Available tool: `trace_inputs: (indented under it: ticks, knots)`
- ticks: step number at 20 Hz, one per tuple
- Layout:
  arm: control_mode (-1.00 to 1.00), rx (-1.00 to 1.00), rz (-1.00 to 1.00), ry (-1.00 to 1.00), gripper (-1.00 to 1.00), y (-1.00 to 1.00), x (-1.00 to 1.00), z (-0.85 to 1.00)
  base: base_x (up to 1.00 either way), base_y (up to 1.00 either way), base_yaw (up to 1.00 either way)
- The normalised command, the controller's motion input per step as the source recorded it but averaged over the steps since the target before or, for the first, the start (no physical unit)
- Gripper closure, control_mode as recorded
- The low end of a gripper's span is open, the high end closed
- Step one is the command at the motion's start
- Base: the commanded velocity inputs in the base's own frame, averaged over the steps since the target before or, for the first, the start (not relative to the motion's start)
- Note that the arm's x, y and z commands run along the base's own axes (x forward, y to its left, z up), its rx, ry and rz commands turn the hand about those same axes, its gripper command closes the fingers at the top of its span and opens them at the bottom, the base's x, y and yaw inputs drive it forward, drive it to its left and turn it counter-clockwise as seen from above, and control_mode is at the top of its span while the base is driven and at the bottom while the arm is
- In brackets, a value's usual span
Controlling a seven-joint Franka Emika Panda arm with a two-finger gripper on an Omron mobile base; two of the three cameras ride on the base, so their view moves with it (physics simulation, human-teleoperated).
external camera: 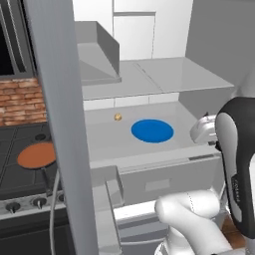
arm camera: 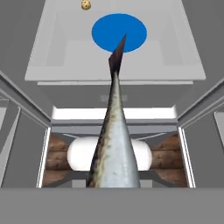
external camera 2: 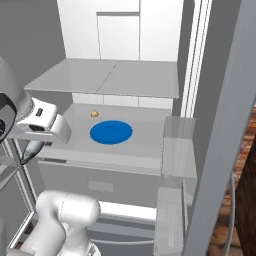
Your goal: Retrieve the fish from the fridge and place it on the saucepan with marinade on the stove.
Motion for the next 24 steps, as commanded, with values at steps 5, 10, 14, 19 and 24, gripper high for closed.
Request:
trace_inputs:
  ticks: [5,10,14,19,24]
  knots:
    - [1.00,0.00,0.00,0.00,1.00,0.00,0.00,0.00,-0.97,-0.15,0.00]
    - [1.00,0.00,0.00,0.00,1.00,0.00,0.00,0.00,-1.00,-0.15,0.00]
    - [1.00,0.00,0.00,0.00,1.00,0.00,0.00,0.00,-1.00,-0.04,-0.01]
    - [1.00,0.00,0.00,0.00,1.00,0.00,0.00,0.00,-1.00,0.00,-0.01]
    - [1.00,0.00,0.00,0.00,1.00,0.00,0.00,0.00,-0.96,0.00,0.00]
